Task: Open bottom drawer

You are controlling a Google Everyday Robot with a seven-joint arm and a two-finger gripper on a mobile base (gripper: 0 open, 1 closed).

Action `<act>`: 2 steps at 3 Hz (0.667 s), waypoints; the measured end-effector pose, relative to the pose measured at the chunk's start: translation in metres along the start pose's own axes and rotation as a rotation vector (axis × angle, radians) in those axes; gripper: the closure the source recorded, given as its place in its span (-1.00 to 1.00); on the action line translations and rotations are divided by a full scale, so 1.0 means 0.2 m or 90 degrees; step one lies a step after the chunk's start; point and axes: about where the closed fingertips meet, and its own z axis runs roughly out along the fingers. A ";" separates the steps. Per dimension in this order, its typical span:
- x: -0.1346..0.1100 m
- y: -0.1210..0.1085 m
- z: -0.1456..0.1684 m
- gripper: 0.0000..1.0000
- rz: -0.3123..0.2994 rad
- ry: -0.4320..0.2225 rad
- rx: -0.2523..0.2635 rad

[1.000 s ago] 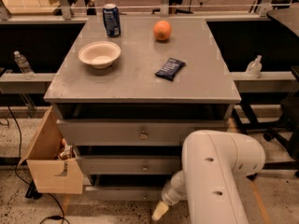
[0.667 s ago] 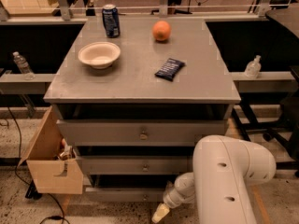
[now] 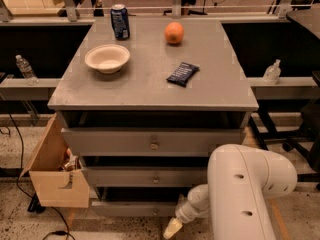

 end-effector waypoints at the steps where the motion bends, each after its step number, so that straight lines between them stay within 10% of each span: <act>1: 0.00 0.00 0.00 -1.00 0.000 0.000 0.000; 2: 0.00 0.00 0.00 -1.00 0.000 0.000 0.000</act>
Offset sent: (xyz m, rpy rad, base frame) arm -0.0824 -0.0580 0.0137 0.2342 0.1119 -0.2474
